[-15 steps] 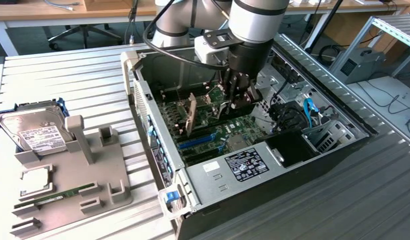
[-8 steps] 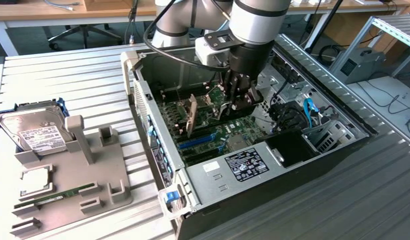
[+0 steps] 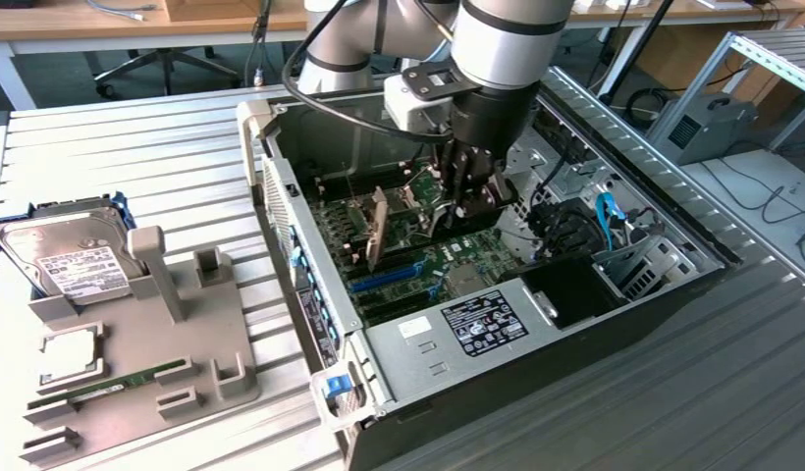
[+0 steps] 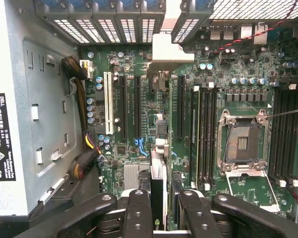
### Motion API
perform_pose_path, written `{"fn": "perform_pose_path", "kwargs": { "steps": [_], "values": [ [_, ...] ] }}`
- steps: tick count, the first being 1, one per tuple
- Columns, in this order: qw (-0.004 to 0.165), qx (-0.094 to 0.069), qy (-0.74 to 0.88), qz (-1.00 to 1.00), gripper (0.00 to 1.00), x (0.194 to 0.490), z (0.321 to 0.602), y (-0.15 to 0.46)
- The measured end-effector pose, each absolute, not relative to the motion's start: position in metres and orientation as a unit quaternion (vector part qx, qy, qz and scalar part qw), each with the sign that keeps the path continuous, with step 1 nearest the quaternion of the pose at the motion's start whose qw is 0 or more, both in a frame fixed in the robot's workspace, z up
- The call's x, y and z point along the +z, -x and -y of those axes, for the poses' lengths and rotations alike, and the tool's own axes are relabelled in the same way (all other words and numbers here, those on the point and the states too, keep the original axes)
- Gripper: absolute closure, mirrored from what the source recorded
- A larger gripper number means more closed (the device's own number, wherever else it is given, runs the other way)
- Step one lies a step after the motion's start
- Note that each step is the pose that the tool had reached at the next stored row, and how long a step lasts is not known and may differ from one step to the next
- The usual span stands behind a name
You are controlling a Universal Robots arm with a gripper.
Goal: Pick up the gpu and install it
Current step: 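Insert the gpu into the slot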
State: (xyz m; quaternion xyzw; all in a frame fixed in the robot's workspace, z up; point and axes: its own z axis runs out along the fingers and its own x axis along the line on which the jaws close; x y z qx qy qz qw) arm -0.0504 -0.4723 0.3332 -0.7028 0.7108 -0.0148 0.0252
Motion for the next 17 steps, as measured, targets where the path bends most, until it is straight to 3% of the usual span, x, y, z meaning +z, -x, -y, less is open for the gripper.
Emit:
{"fn": "perform_pose_path", "kwargs": {
  "steps": [17],
  "values": [
    [0.025,-0.015,0.703,-0.711,0.74,0.3323,0.4761,0.0506]
  ]
}}
